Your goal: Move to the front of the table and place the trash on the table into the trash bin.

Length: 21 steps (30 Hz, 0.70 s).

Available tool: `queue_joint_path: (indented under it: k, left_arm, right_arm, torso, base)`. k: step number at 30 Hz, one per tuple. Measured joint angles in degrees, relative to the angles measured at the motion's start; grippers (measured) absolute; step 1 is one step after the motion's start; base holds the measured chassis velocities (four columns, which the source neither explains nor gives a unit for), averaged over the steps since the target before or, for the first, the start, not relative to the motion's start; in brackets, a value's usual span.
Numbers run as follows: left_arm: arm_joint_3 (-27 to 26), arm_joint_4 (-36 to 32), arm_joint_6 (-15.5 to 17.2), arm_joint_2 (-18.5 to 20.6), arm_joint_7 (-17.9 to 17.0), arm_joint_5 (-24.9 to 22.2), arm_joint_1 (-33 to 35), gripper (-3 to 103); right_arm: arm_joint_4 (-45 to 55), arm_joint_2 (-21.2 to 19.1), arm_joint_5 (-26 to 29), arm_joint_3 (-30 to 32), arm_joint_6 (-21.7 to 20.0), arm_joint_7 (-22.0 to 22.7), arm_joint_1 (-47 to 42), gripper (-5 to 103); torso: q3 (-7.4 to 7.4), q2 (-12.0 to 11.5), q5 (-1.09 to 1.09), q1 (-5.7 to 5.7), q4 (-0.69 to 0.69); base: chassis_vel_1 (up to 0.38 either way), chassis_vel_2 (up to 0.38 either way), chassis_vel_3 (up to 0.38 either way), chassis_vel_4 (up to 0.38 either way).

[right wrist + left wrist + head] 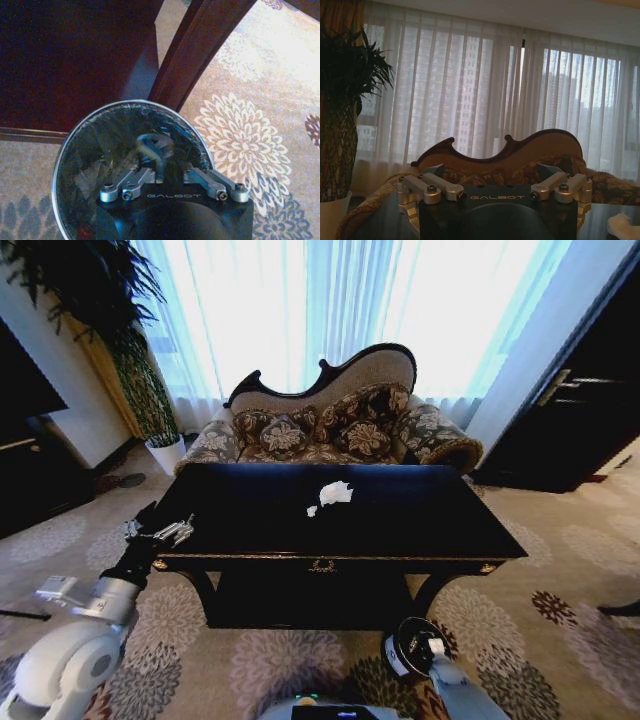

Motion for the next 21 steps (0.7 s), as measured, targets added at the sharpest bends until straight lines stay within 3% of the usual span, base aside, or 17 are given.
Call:
queue_joint_path:
  k: [5, 8, 10, 12, 16, 21]
  left_arm:
    - [0.0, 0.0, 0.0, 0.0, 0.0, 0.0, 0.0, 100]
    - [0.0, 0.0, 0.0, 0.0, 0.0, 0.0, 0.0, 100]
    - [0.0, 0.0, 0.0, 0.0, 0.0, 0.0, 0.0, 100]
    - [0.0, 0.0, 0.0, 0.0, 0.0, 0.0, 0.0, 100]
    - [0.0, 0.0, 0.0, 0.0, 0.0, 0.0, 0.0, 100]
    - [0.0, 0.0, 0.0, 0.0, 0.0, 0.0, 0.0, 100]
  right_arm:
    - [1.0, 0.0, 0.2, 0.1, 0.0, 0.1, -0.3, 37]
    - [2.9, 0.2, 1.1, 0.1, 0.1, 0.0, -1.7, 54]
    - [3.2, 0.2, 1.2, 0.1, 0.3, -0.1, -1.9, 54]
    - [5.0, 0.7, 2.5, 0.3, 1.9, -0.7, -3.3, 65]
    - [13.9, 2.3, 7.9, 1.6, 5.2, -2.3, -10.6, 86]
    - [23.2, 2.7, 15.2, 3.1, 5.5, -2.7, -17.2, 98]
  torso:
    - [0.0, 0.0, 0.0, 0.0, 0.0]
    - [0.0, 0.0, 0.0, 0.0, 0.01]
    - [0.0, 0.0, 0.0, 0.0, 0.0]
    - [0.0, 0.0, -0.02, 0.0, 0.0]
    - [0.0, 0.0, 0.0, 0.0, -0.01]
    - [0.0, 0.0, 0.01, 0.0, 0.0]
  base:
    - [0.0, 0.0, 0.0, 0.0]
    - [0.0, 0.0, 0.0, 0.0]
    - [0.0, 0.0, 0.0, 0.0]
    - [0.0, 0.0, 0.0, 0.0]
    - [0.0, 0.0, 0.0, 0.0]
    - [0.0, 0.0, 0.0, 0.0]
